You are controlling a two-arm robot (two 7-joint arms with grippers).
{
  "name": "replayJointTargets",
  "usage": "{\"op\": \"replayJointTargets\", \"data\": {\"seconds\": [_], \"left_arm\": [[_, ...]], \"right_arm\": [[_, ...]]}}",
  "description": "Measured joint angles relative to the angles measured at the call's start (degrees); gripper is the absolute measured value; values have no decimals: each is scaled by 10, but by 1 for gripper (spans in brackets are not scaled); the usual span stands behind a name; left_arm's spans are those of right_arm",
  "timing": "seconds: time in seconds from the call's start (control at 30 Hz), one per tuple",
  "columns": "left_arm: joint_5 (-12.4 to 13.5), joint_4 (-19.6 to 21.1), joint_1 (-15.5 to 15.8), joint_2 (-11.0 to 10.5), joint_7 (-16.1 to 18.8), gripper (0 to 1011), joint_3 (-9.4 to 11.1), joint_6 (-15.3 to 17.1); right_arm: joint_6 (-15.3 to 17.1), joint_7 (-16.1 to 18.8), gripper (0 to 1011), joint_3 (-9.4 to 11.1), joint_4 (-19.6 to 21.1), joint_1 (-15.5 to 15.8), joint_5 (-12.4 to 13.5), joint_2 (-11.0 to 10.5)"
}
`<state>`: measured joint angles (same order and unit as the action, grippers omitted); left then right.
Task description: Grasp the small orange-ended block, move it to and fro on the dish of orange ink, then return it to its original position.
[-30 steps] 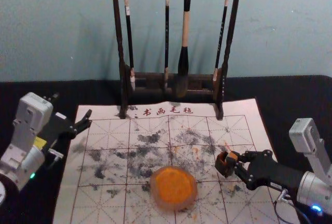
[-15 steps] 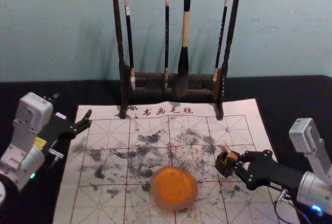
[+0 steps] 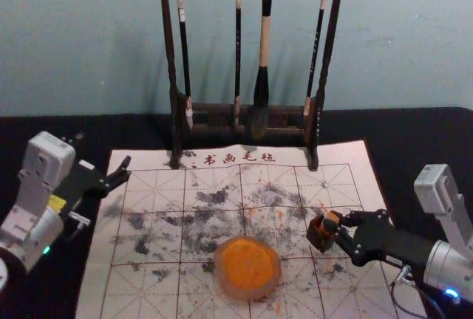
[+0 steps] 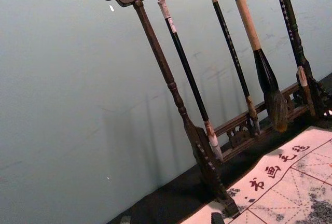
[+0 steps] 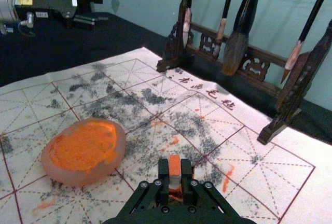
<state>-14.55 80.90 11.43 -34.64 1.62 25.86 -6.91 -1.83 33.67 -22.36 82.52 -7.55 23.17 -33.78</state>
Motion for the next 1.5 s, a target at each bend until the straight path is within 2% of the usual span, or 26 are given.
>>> {"op": "replayJointTargets", "data": {"seconds": [0.67,0.87,1.17,1.5], "left_arm": [[0,0,0,0,0,1001,0,0],[0,0,0,0,0,1001,0,0],[0,0,0,0,0,1002,0,0],[0,0,0,0,0,1001,0,0]], "right_arm": [[-12,-3,100,27,49,12,25,-12],[-13,3,100,25,58,3,32,-9],[16,21,100,-26,67,-33,2,-5],[39,52,100,-76,75,-59,-14,-8]]}}
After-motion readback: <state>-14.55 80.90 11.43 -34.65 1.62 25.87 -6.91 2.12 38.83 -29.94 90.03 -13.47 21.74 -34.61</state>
